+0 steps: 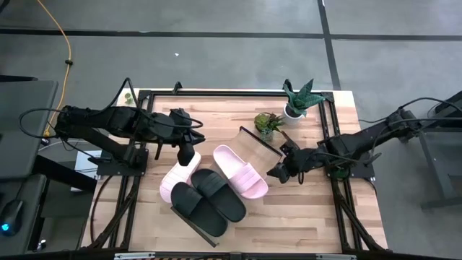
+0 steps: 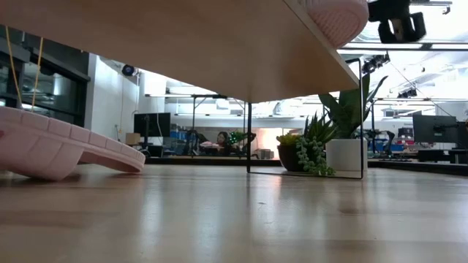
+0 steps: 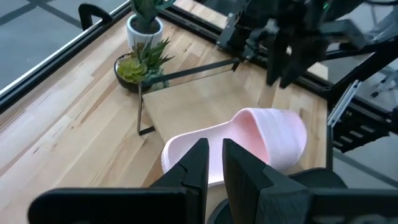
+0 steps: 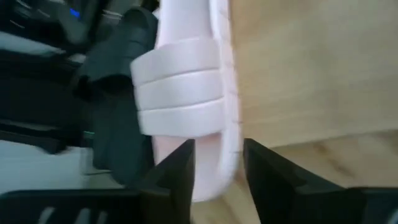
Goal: Pick and place slides into the shelf
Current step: Put the top pink slide on the shelf
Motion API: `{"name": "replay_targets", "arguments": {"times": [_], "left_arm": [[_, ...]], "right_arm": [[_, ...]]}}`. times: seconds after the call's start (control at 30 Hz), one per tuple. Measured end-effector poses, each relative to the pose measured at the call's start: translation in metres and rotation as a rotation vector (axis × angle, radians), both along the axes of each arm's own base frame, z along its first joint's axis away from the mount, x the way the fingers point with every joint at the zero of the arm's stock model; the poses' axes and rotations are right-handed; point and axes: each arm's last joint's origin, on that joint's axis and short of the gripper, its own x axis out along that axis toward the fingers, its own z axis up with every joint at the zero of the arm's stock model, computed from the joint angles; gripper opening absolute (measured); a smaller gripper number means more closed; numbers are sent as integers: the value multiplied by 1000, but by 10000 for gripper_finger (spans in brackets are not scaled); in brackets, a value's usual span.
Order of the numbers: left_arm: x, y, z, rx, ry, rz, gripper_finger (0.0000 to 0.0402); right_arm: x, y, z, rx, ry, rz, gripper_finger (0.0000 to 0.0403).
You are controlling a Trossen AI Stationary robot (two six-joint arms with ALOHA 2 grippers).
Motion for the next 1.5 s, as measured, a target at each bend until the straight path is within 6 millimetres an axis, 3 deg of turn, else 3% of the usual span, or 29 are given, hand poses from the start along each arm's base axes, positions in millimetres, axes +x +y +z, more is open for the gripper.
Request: {"name": "replay_targets", "arguments": {"times": [0.17,0.4,0.6,0.93,1.5], "left_arm": [[8,0,-6,17,29,17,37],[9,0,-9,-5,43,35,37],[3,0,-6,-15,39,41,37],[3,0,-7,-20,48,46,37],[-1,1,-11,-11,100,49,37]], "right_arm": [[20,-7,26,-141,102,60,60],[62,-19,41,-276,183,134,3],[86,-31,39,-298,210,157,2],[123,-52,14,-288,275,171,0],[139,-79,9,-273,225,130,0]]}}
